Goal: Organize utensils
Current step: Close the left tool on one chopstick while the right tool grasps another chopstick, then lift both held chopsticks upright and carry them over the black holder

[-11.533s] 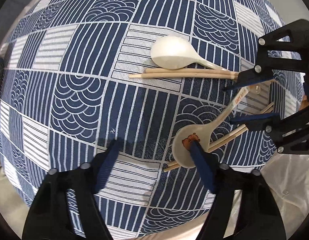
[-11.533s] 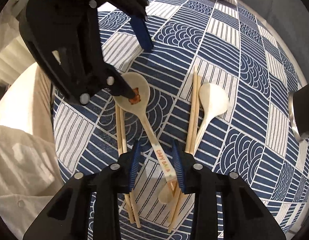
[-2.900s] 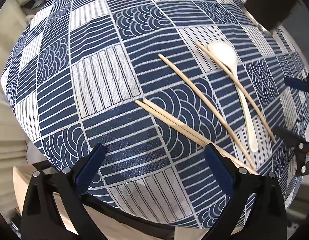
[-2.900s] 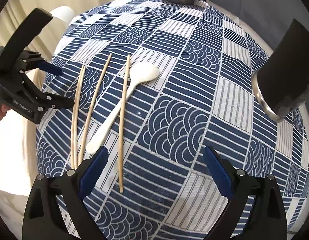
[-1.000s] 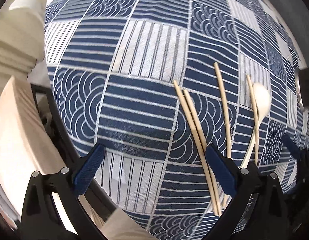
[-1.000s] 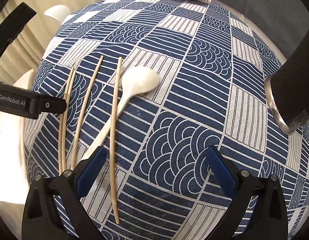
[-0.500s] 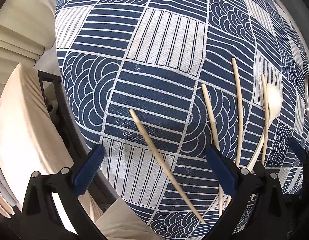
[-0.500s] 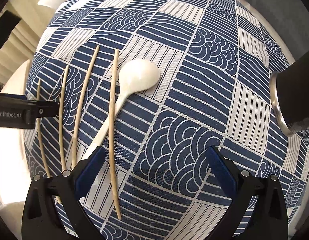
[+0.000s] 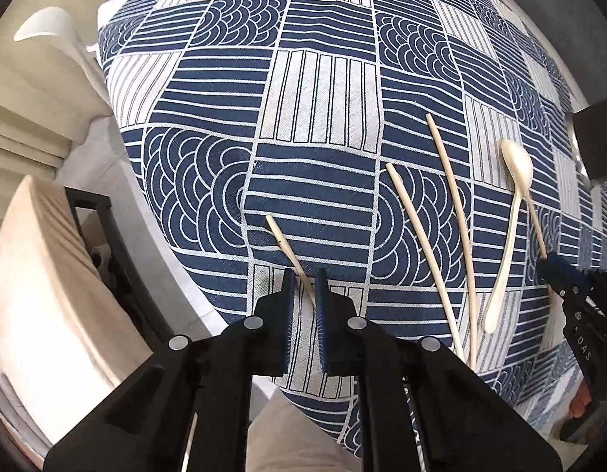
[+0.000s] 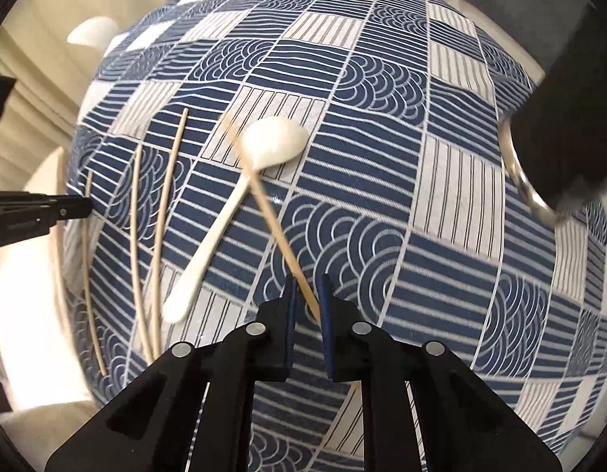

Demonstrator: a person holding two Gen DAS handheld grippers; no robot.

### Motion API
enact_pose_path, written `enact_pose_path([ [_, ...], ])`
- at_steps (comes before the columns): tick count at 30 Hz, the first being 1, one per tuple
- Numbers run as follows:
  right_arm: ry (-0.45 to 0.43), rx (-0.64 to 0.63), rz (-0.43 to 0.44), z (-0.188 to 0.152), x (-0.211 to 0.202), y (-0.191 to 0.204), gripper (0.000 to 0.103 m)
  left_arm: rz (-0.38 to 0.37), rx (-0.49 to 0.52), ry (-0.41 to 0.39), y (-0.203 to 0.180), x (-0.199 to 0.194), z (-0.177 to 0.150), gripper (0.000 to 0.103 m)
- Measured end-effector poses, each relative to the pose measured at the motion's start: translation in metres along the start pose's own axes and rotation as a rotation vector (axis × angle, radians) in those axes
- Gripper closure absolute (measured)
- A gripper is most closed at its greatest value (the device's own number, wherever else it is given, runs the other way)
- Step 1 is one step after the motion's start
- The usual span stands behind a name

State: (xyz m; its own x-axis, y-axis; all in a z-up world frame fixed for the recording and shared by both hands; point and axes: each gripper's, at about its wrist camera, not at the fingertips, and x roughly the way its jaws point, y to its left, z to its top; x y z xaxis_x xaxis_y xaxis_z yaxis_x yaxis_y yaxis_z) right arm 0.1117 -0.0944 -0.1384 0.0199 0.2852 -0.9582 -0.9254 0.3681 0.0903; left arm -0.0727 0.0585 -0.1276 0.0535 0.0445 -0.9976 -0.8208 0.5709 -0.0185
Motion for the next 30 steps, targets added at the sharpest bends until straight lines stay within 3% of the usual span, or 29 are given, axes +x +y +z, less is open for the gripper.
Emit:
enact_pose_path([
  [5, -0.031, 0.041, 0.036, -0.013, -0.017, -0.006, 0.098, -0.043, 0.004, 0.017, 0.013, -0.002, 0.004, 0.103],
  [13, -0.071, 0.129, 0.055, -0.033, -0.042, -0.024, 0.098, -0.072, 0.012, 0.024, 0.034, -0.012, 0.008, 0.103],
  [17, -0.081, 0.167, 0.062, -0.04, -0.046, -0.03, 0.098, -0.162, -0.053, 0.065, 0.043, -0.012, 0.008, 0.103],
  [20, -0.083, 0.185, 0.065, -0.045, -0.046, -0.031, 0.098, -0.168, -0.043, 0.084, 0.04, -0.008, 0.004, 0.103],
  [23, -0.089, 0.206, 0.069, -0.052, -0.048, -0.033, 0.098, -0.149, -0.027, 0.09, 0.03, -0.009, -0.001, 0.093],
  [25, -0.09, 0.215, 0.067, -0.056, -0.048, -0.033, 0.098, -0.136, -0.014, 0.087, 0.024, -0.01, -0.004, 0.079],
  [30, -0.083, 0.242, 0.059, -0.065, -0.042, -0.031, 0.098, -0.137, -0.009, 0.113, 0.013, -0.002, -0.007, 0.076],
])
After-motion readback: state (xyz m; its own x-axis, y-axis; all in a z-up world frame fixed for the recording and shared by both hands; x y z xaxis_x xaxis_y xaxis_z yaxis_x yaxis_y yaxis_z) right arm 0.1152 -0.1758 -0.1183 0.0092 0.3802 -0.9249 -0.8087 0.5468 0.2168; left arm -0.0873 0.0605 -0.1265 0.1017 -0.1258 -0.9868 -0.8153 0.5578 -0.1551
